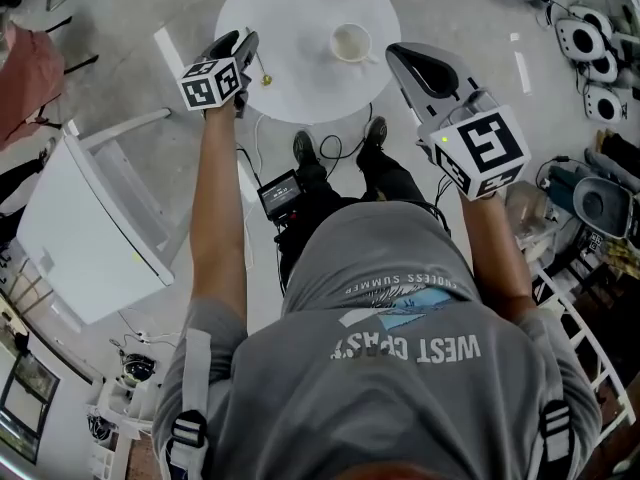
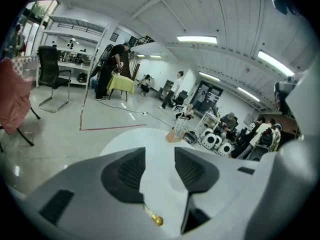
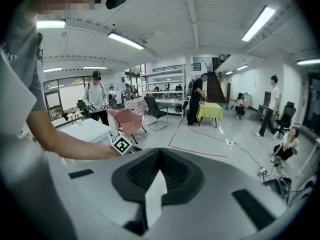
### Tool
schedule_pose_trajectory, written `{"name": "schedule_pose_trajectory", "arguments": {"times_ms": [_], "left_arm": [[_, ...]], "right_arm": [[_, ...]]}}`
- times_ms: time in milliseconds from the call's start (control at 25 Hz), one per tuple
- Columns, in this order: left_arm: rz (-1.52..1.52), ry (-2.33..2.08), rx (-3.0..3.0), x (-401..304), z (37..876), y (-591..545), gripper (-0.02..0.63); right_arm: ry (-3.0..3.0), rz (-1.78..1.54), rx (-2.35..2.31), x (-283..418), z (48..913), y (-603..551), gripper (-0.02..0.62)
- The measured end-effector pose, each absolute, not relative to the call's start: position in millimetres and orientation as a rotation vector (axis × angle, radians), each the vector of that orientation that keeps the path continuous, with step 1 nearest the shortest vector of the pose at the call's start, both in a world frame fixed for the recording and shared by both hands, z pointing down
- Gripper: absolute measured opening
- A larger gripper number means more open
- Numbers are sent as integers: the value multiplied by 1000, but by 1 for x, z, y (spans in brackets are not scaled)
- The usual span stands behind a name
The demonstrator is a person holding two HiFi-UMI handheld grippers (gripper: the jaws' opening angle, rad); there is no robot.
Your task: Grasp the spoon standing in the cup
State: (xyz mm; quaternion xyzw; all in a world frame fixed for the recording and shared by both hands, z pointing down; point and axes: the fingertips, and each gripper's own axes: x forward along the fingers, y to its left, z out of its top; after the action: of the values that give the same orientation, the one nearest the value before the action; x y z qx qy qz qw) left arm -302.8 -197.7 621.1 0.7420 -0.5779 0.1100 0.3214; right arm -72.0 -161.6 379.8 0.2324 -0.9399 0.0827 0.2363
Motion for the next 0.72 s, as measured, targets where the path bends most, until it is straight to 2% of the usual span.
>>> {"name": "schedule_pose_trajectory", "arguments": {"times_ms": [240,520,720], "left_arm": [[278,-1536,2038,-302,583,-205,176],[224,-1594,2227,-292,487,-204,175],[162,-1642,2374,-285,413,-180,136]], "right_arm": [[-2604,195,657,-71,367,-155,2],[-2658,135,705,-65,342,-155,2],[-2703,77,724,-66,319,-146,2]]}}
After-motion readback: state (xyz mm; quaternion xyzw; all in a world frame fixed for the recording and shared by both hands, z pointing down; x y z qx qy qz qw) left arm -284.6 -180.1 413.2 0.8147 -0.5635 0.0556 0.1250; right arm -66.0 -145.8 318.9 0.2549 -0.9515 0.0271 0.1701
